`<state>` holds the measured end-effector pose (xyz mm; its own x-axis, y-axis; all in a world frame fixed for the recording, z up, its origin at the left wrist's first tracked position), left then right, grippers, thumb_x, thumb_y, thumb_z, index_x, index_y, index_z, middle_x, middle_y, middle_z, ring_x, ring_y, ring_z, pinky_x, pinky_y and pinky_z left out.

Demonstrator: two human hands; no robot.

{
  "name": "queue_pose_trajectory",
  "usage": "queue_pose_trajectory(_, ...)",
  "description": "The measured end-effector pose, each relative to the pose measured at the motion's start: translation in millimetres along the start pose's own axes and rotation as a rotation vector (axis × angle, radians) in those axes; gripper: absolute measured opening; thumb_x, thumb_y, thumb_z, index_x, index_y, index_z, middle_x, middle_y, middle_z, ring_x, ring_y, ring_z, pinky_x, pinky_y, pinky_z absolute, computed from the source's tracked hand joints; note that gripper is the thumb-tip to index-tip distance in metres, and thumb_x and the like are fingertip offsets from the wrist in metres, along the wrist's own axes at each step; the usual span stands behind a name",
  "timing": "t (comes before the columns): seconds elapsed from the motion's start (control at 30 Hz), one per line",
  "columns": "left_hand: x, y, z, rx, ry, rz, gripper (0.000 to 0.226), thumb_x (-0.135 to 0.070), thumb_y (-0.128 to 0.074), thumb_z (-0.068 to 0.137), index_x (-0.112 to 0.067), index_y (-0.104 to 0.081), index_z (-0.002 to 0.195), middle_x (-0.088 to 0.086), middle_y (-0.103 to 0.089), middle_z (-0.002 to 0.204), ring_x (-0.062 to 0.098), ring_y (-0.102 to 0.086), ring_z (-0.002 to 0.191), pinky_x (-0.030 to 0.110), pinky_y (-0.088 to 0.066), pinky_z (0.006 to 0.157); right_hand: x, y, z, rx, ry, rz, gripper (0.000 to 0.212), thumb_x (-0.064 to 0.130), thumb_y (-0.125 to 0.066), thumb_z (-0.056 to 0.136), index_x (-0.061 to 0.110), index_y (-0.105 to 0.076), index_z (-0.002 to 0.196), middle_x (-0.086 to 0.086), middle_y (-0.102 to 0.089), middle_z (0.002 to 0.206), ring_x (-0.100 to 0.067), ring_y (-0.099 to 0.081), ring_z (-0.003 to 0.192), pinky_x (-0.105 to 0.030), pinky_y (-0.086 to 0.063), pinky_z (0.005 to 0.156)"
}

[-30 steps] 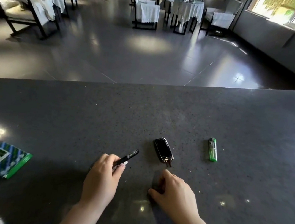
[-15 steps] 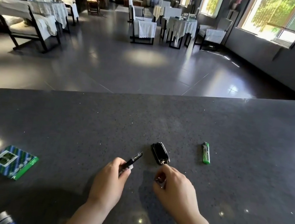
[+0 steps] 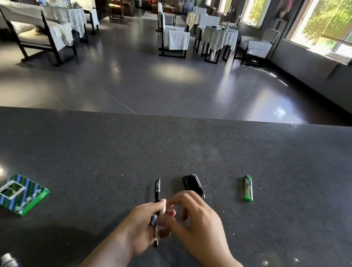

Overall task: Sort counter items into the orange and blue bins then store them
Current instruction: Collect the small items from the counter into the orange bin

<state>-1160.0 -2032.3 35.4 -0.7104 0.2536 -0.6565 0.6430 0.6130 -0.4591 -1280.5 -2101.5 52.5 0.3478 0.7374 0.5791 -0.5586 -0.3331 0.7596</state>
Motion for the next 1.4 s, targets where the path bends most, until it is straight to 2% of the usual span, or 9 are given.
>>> queue_pose_trajectory(0.07,0.5,8.9,4.7,-0.064,-0.041,0.068,0.018,-0.017,-0.049,0.097,-0.004,-0.06,0.099,0.004,-0.055,0.065,0.012,-0.049,0.05,0.019,-0.033,0.038,-13.0,4.5,4.9,-0.07,-0.078,-0.025,0.02,0.047,-0.065,0.083,0.034,-0.06,0.098,0.02,-0.058,0.099,-0.002,-0.054,0.073,-0.017,-0.044,0.062)
queue_pose_trajectory(0.17,0.4,24.3,11.0,-0.144,-0.128,0.226,0.018,-0.02,-0.05,0.097,-0.004,-0.06,0.096,0.002,-0.051,0.063,0.009,-0.041,0.046,0.015,-0.023,0.035,-38.3,4.2,19.0,-0.011,-0.229,-0.121,0.026,0.04,-0.063,0.084,0.034,-0.058,0.109,0.018,-0.058,0.108,-0.006,-0.058,0.087,-0.024,-0.047,0.069)
queue_pose_trajectory(0.3,-4.9,46.1,17.6,-0.324,-0.343,0.66,0.018,-0.023,-0.051,0.097,-0.008,-0.057,0.089,0.0,-0.053,0.06,0.011,-0.043,0.043,0.021,-0.03,0.039,-66.4,-7.8,44.4,0.032,-0.36,-0.249,0.039,0.04,-0.062,0.083,0.029,-0.051,0.119,0.009,-0.054,0.121,-0.015,-0.047,0.115,-0.029,-0.045,0.082)
queue_pose_trajectory(0.4,-14.8,52.7,16.5,-0.478,-0.53,1.046,0.022,-0.028,-0.052,0.095,-0.014,-0.053,0.079,0.003,-0.059,0.065,0.025,-0.058,0.064,0.035,-0.038,0.058,-79.3,-22.6,63.3,0.081,-0.437,-0.326,0.055,0.05,-0.062,0.082,0.024,-0.044,0.127,0.001,-0.047,0.13,-0.022,-0.04,0.122,-0.034,-0.041,0.094)
queue_pose_trajectory(0.57,-25.3,44.9,14.3,-0.549,-0.582,1.247,0.021,-0.035,-0.049,0.095,-0.016,-0.049,0.084,0.004,-0.057,0.07,0.033,-0.062,0.082,0.037,-0.036,0.061,-88.2,-44.9,74.2,0.099,-0.461,-0.355,0.063,0.054,-0.057,0.085,0.022,-0.037,0.136,0.001,-0.046,0.134,-0.023,-0.038,0.126,-0.036,-0.036,0.1)
queue_pose_trajectory(0.77,-26.8,39.6,17.2,-0.527,-0.607,1.267,0.019,-0.034,-0.049,0.095,-0.018,-0.051,0.085,-0.002,-0.058,0.071,0.026,-0.061,0.08,0.036,-0.039,0.063,-95.6,-49.5,69.5,0.017,-0.426,-0.348,0.045,0.046,-0.054,0.09,0.022,-0.045,0.127,0.002,-0.051,0.126,-0.021,-0.042,0.119,-0.032,-0.037,0.096)
queue_pose_trajectory(0.97,-16.9,31.7,21.4,-0.473,-0.598,1.233,0.017,-0.032,-0.051,0.094,-0.017,-0.054,0.087,-0.001,-0.062,0.075,0.024,-0.061,0.079,0.036,-0.041,0.066,-112.8,-28.9,53.2,-0.068,-0.44,-0.333,0.052,0.046,-0.054,0.09,0.022,-0.043,0.135,0.003,-0.052,0.128,-0.02,-0.043,0.119,-0.03,-0.038,0.096)
queue_pose_trajectory(1.2,-5.5,13.8,35.5,-0.418,-0.58,1.199,0.009,-0.03,-0.055,0.093,-0.023,-0.056,0.087,-0.002,-0.065,0.075,0.022,-0.062,0.08,0.034,-0.041,0.065,-167.8,39.2,39.1,-0.234,-0.67,-0.41,0.052,0.038,-0.057,0.09,0.016,-0.045,0.135,-0.004,-0.054,0.13,-0.024,-0.044,0.121,-0.034,-0.04,0.096)
queue_pose_trajectory(1.4,1.3,0.2,48.7,-0.345,-0.562,1.2,0.009,-0.03,-0.054,0.093,-0.023,-0.056,0.088,-0.003,-0.066,0.075,0.017,-0.066,0.08,0.035,-0.049,0.073,-194.9,52.9,39.4,-0.231,-0.805,-0.385,0.056,0.043,-0.056,0.091,0.013,-0.043,0.136,-0.007,-0.053,0.131,-0.025,-0.042,0.123,-0.036,-0.039,0.099)
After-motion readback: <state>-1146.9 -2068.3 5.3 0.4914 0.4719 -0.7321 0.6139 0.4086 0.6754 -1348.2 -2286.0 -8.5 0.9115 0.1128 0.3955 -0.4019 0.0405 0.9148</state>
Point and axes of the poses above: each hand's wrist, its own z-axis towards the middle knuckle, its own y-axis out of the back of the hand, x = y × z, the point moved 1 cm from there along z, towards the middle knuckle
